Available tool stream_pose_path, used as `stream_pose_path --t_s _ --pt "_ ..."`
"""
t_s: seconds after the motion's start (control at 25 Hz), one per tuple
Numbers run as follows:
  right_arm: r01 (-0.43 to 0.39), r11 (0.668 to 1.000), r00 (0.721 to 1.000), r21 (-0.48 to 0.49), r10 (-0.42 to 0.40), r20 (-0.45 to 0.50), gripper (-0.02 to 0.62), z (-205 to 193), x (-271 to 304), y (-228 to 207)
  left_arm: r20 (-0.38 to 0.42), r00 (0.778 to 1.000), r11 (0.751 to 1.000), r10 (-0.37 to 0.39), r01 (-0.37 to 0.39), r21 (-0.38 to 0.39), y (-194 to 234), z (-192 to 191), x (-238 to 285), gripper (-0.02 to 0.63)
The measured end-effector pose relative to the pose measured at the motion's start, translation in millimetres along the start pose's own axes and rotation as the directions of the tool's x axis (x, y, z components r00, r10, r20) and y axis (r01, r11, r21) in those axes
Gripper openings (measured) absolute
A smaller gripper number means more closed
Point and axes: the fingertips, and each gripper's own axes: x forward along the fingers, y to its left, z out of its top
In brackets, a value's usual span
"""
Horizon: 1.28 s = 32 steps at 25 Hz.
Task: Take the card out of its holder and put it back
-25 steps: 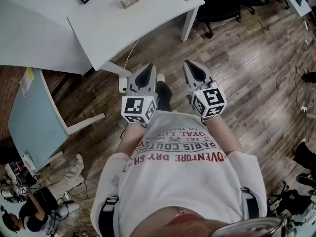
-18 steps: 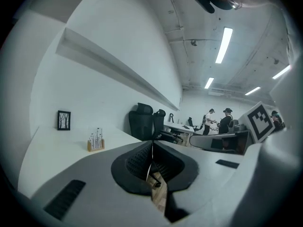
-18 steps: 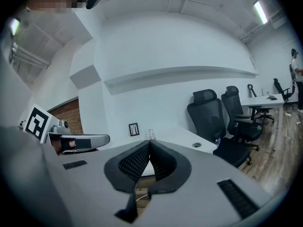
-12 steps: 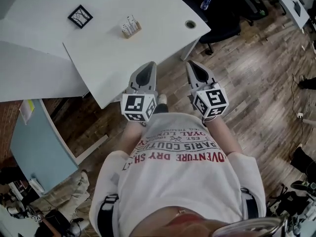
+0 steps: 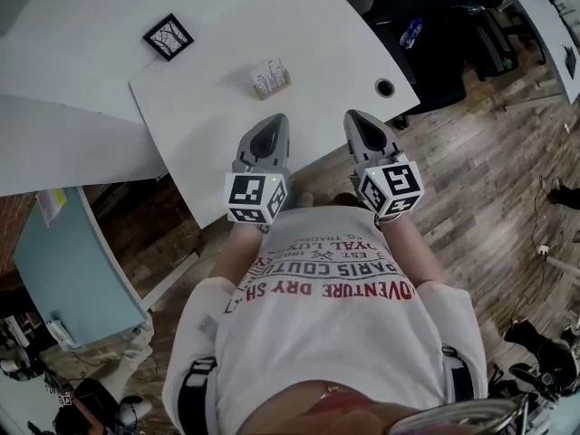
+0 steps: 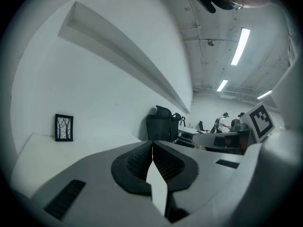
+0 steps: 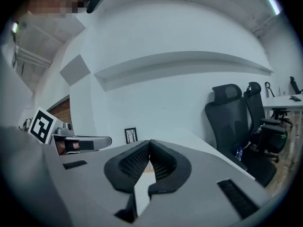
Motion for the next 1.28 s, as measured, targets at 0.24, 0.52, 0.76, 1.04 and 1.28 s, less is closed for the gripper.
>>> stream_pose_path --t_s 0.24,0.52,0.76,1.04,1.28 --pt "-0.14 0.99 0.99 0.012 0.14 -0.024 0.025 3 63 0 -0.003 0.989 0.989 0.148 -0.148 -0.012 44 3 6 0.025" --pt "-0.328 0.944 0.942 -0.023 0.325 -0.085 0.025 7 132 -3 0.017 0.936 0.935 0.352 -0.351 -0.052 89 13 21 0.025" --pt "-0.472 0.88 0.877 -0.058 0.462 -0.135 0.025 10 179 -9 -0.012 0.877 0.872 0.48 -0.479 -0.105 109 8 41 0.025" --pt "-0.653 0.748 0.755 -0.121 0.627 -0.192 0.025 6 209 -14 -0.077 0.817 0.805 0.571 -0.576 -0.145 115 -7 55 0.025" --pt "-0.77 0.636 0.624 -0.05 0.733 -0.272 0.026 -17 227 -9 -0.126 0.791 0.774 0.599 -0.612 -0.162 119 -25 63 0.025"
